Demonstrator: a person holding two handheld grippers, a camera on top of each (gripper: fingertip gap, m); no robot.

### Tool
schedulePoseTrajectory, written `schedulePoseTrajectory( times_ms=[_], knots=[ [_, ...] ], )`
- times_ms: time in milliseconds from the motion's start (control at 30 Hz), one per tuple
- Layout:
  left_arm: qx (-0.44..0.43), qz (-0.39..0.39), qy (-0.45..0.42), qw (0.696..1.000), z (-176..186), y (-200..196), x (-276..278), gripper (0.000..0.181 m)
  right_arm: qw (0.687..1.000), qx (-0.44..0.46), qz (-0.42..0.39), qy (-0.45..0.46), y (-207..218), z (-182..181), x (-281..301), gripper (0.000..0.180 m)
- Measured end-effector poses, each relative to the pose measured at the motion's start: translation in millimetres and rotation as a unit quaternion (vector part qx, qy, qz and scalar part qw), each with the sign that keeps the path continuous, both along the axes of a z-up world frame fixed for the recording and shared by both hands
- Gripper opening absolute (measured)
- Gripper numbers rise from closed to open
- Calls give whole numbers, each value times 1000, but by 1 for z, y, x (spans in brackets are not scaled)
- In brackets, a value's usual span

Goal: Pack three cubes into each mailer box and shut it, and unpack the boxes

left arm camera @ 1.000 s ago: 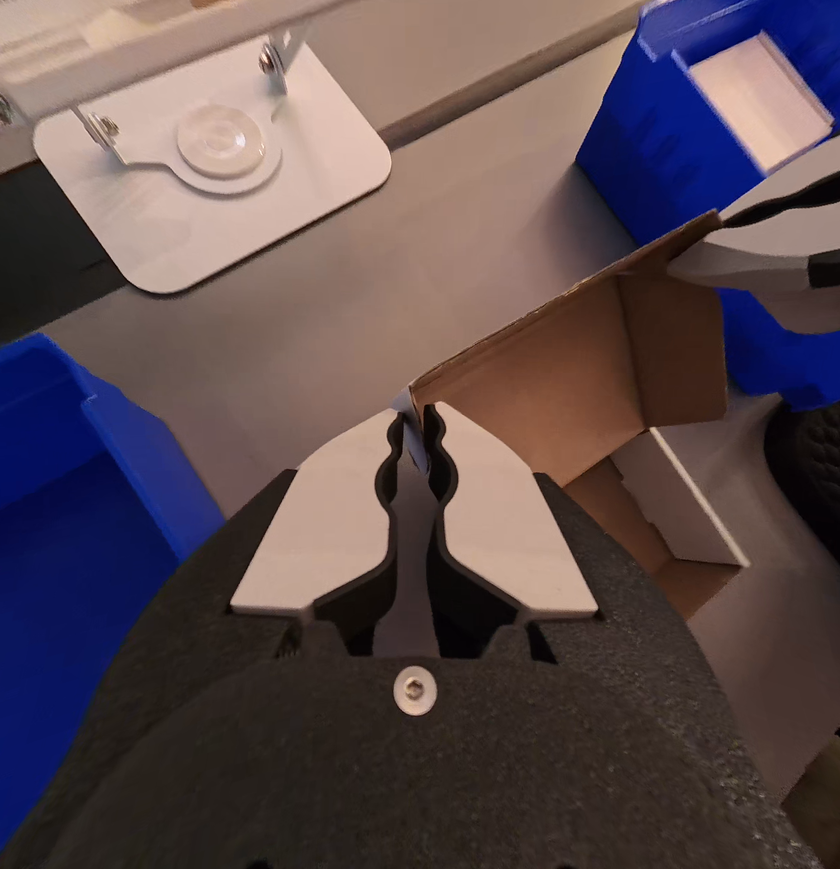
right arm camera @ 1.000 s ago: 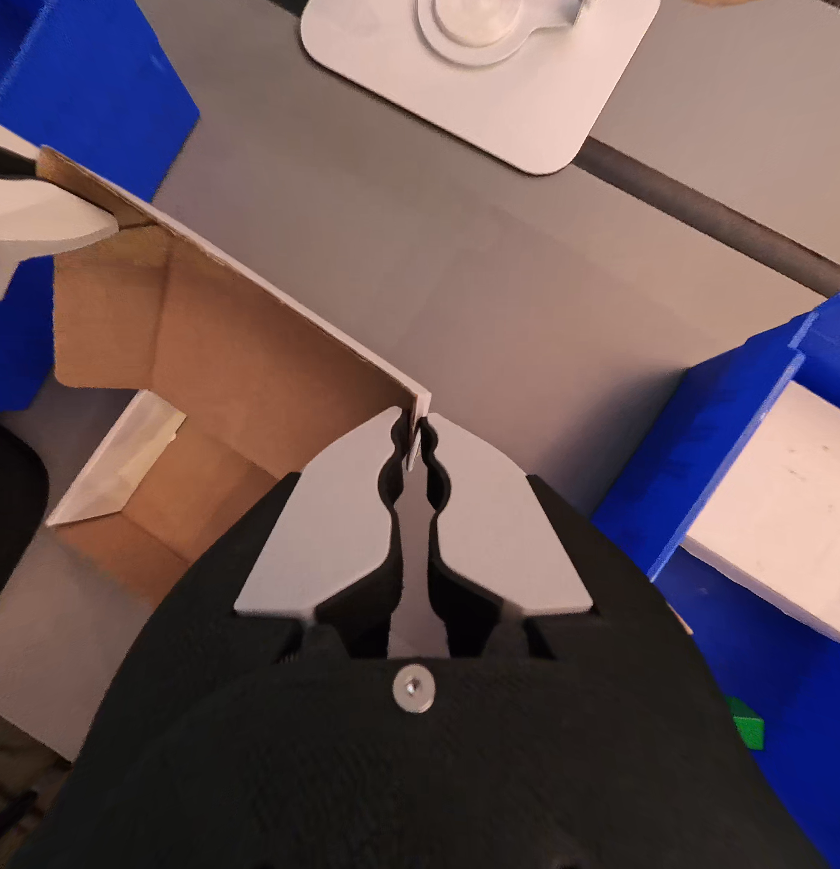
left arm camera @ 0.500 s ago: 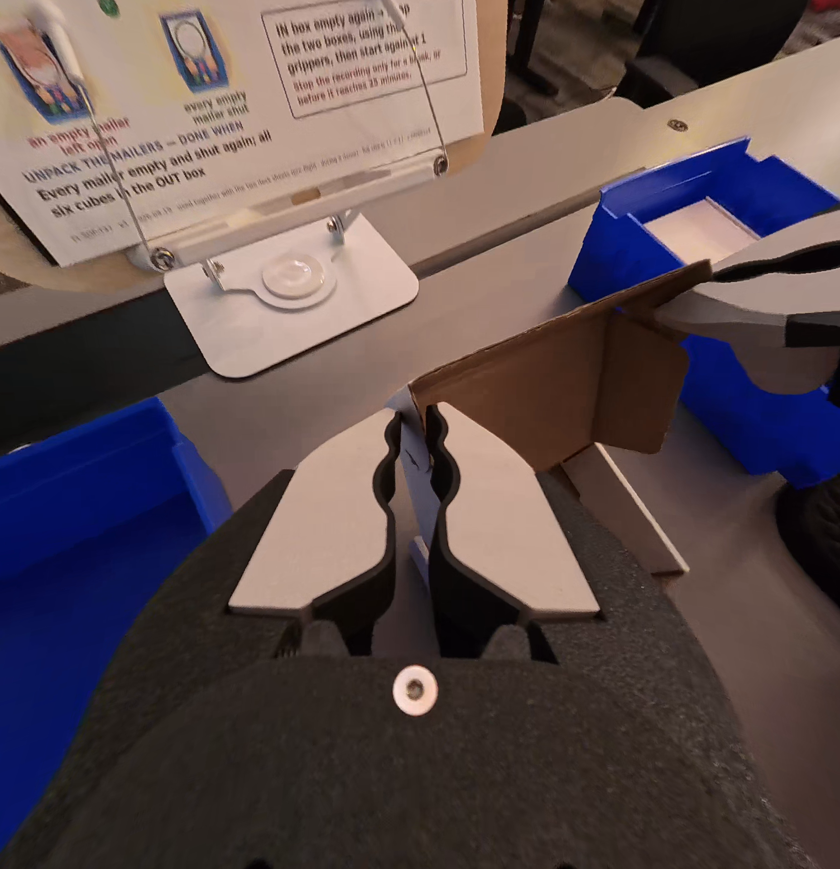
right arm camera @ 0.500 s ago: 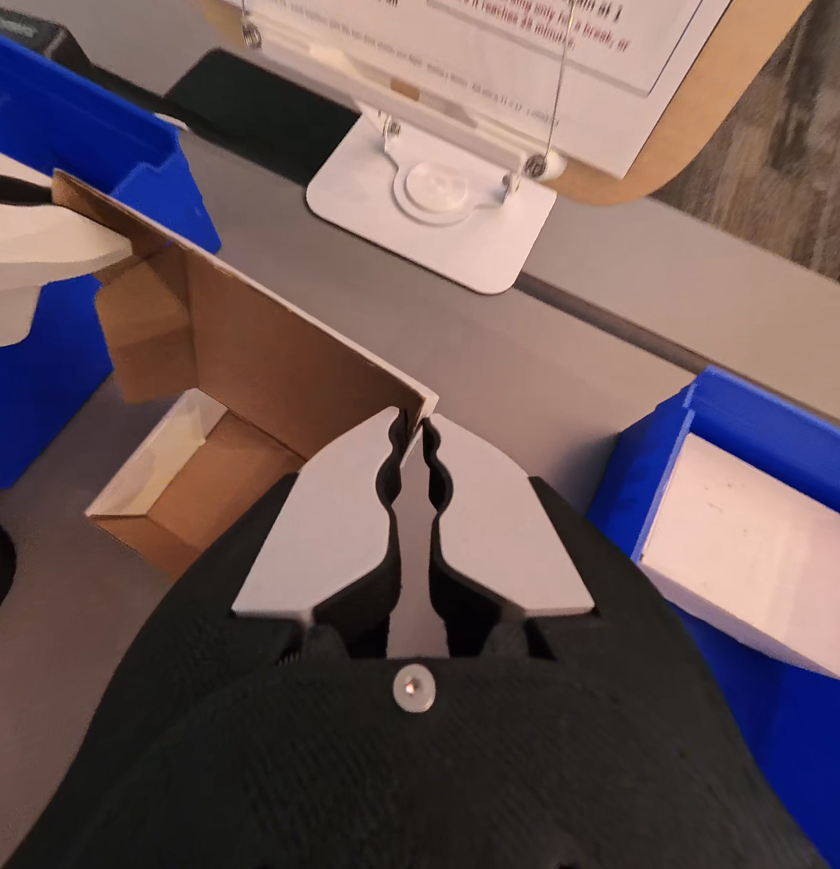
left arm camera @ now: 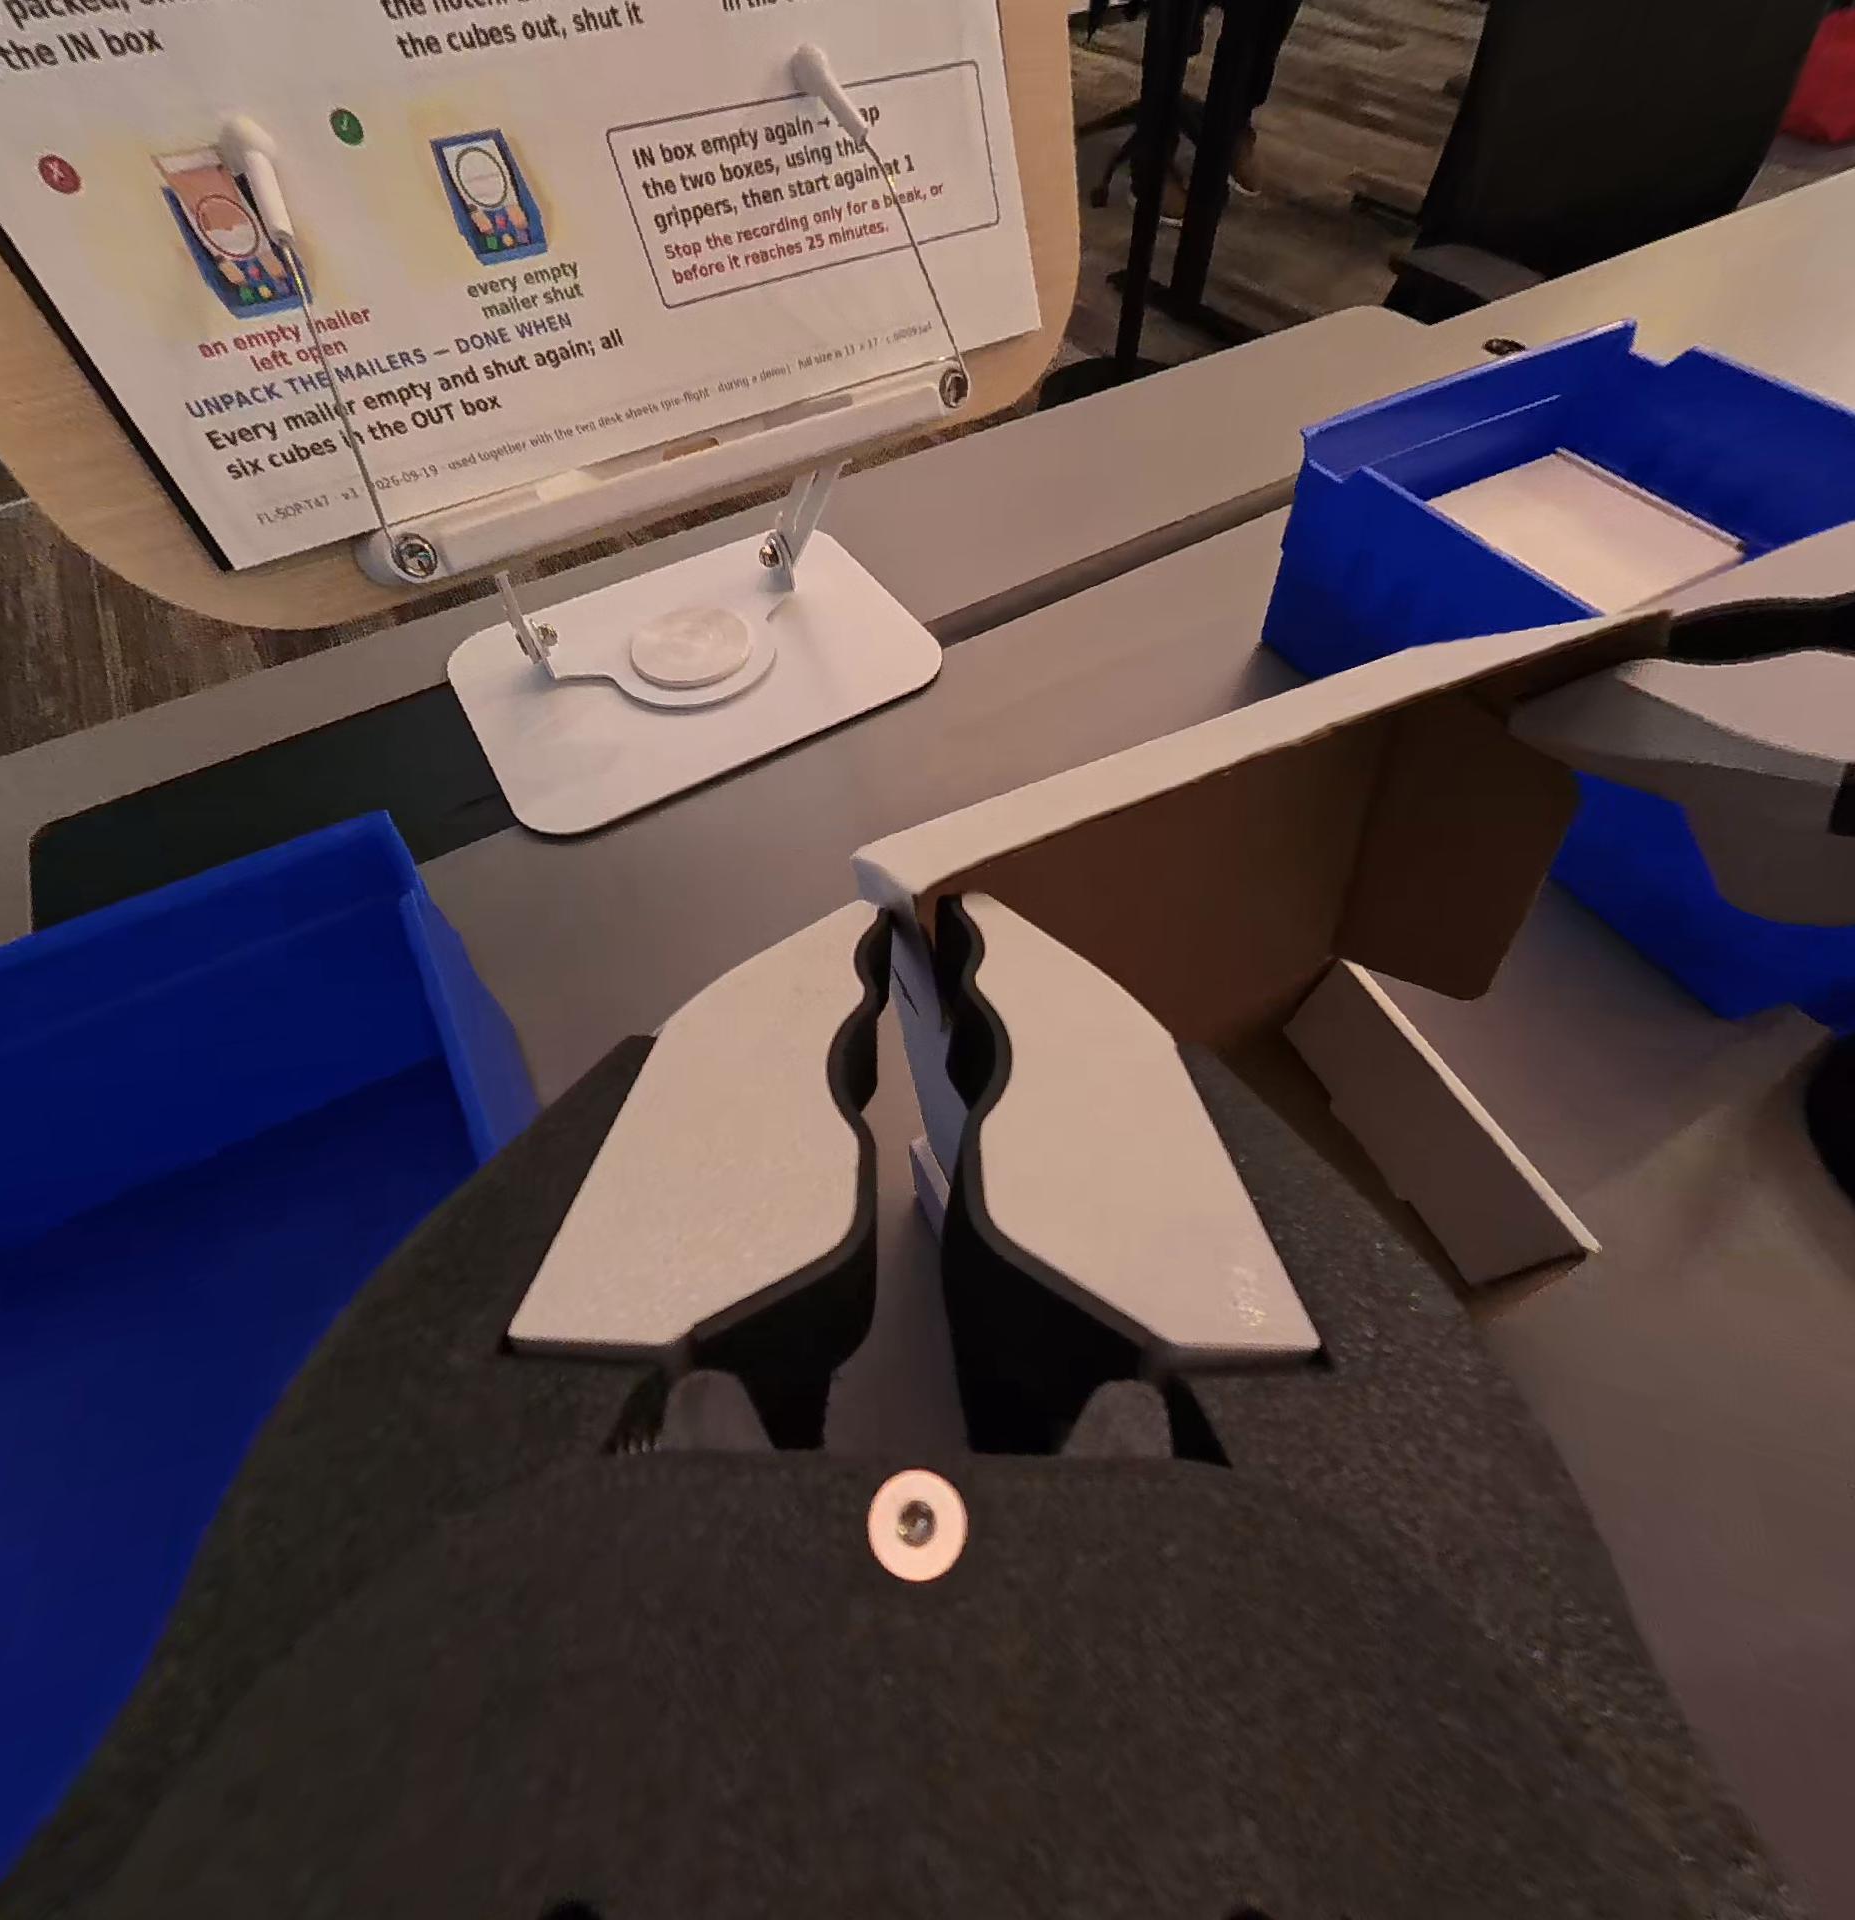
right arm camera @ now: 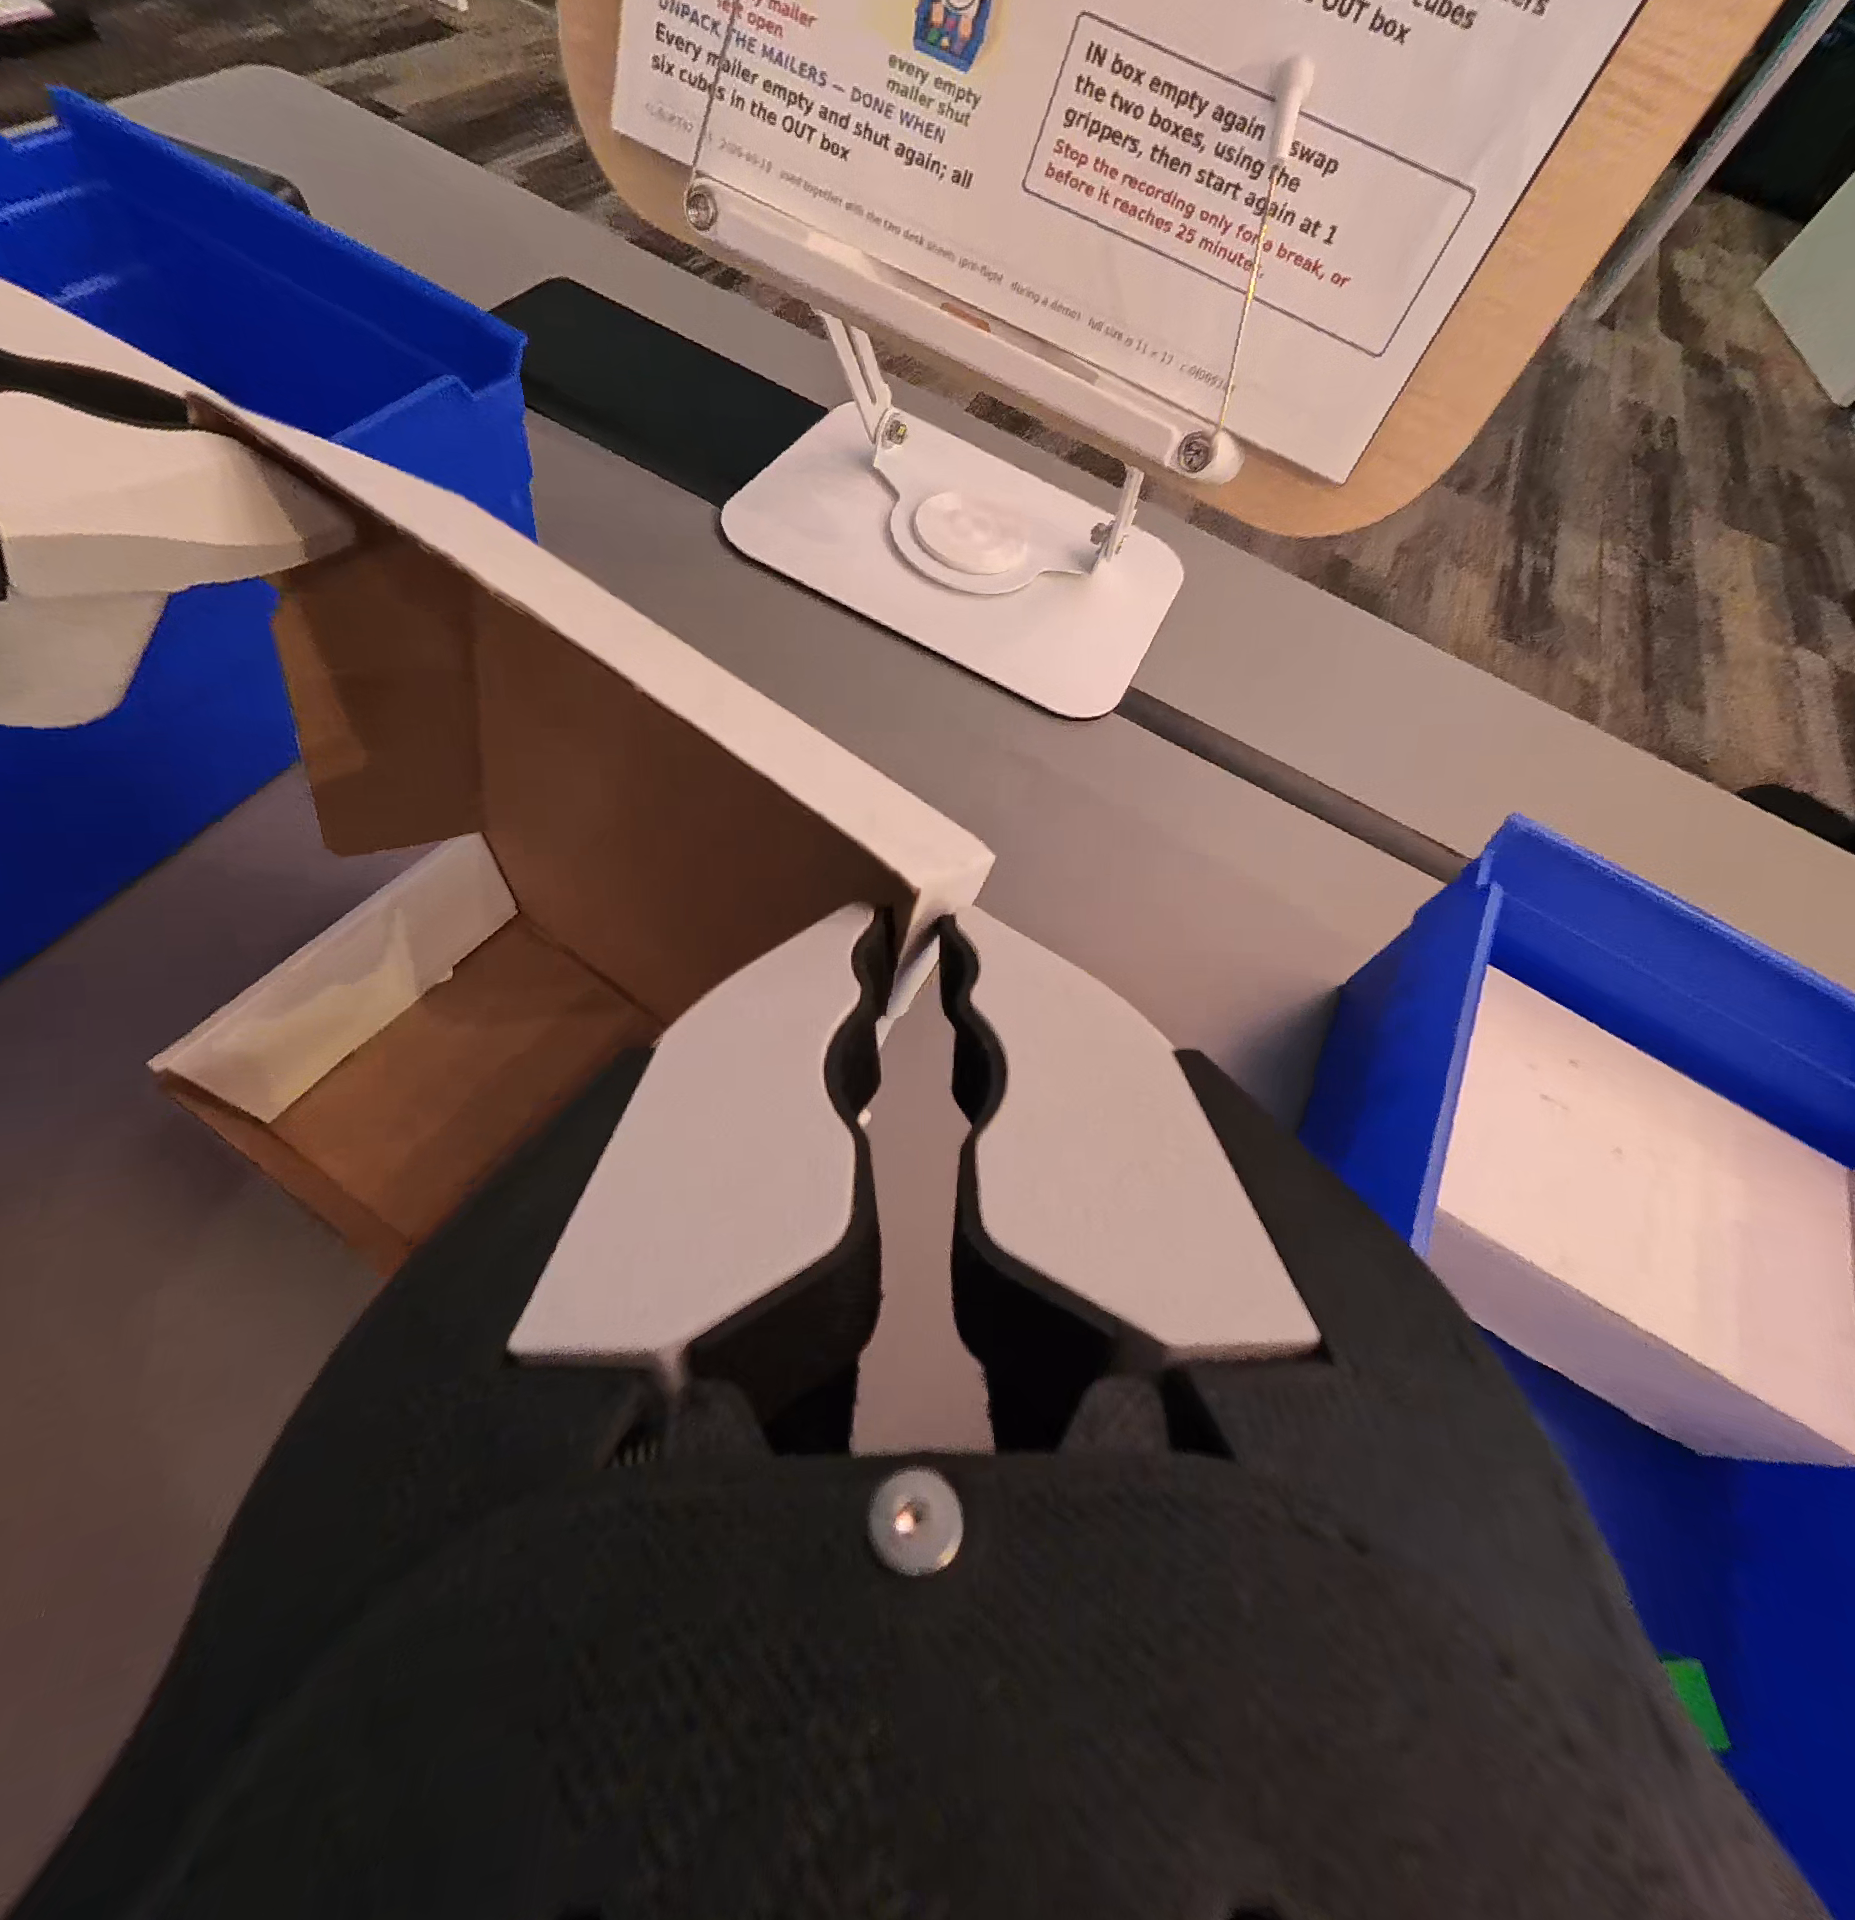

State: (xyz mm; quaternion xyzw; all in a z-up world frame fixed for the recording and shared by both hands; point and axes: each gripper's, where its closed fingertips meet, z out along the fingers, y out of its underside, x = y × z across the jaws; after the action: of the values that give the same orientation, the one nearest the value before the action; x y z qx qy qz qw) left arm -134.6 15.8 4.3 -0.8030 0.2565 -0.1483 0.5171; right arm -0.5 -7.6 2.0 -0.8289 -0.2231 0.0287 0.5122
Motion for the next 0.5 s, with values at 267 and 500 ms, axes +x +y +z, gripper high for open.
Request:
schedulePoseTrajectory(
  times_ms=[267, 500],
  knots=[
    [26, 4, 31, 999, -2, -34, -6, 8, 1000, 13, 0, 19, -34, -3, -7, 11],
    [29, -2, 22, 999, -8, -62, -12, 9, 999, 13, 2, 40, -60, -8, -14, 11]
  ],
)
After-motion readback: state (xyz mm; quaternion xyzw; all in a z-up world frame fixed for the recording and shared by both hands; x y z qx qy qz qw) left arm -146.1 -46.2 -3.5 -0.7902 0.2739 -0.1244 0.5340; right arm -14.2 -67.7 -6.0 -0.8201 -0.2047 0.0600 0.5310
